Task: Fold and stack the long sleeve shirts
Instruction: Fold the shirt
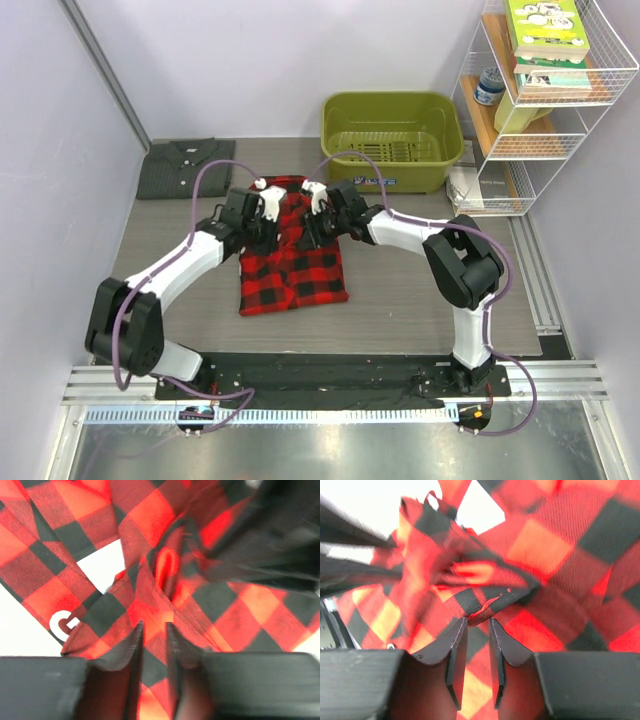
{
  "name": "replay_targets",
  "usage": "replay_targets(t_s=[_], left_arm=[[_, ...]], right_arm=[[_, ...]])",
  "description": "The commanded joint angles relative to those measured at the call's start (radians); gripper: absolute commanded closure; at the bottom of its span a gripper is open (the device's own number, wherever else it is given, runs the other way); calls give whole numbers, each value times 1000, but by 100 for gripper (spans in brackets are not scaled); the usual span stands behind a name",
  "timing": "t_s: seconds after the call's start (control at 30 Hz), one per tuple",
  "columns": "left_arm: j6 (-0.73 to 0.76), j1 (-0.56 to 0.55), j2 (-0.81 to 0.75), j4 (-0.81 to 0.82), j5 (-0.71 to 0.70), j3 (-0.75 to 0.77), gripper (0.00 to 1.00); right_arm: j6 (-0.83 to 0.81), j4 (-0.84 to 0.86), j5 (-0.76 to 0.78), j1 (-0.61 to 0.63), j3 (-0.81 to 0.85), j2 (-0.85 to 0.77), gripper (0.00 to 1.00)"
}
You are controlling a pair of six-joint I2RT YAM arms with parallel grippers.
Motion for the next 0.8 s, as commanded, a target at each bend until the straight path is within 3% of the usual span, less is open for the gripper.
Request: replay_targets(t_s=[0.0,0.1,0.2,0.23,0.27,0.37,0.6,0.77], left_arm=[[-4,6,-100,52,62,-39,87],[7,9,-138,77,111,-68,94],[13,8,-157,104,153,-94,94],[13,8,-151,107,140,-96,90],[-5,9,-140,101,70,-91,73],[-26,29,-89,118,36,-71,60],[-65,29,61,172,17,-10,48],[-103,28,104,245,45,-15,47]], right_arm=[[36,85,0,-2,77,23,70],[45,85,-11,1,106,61,70],[45,88,-20,10,130,106,70],[48,87,-17,10,137,118,70],[53,84,-14,9,150,135,71],[45,67,-2,10,157,141,71],[54,71,41,10,132,124,69],[62,71,47,9,95,97,67]])
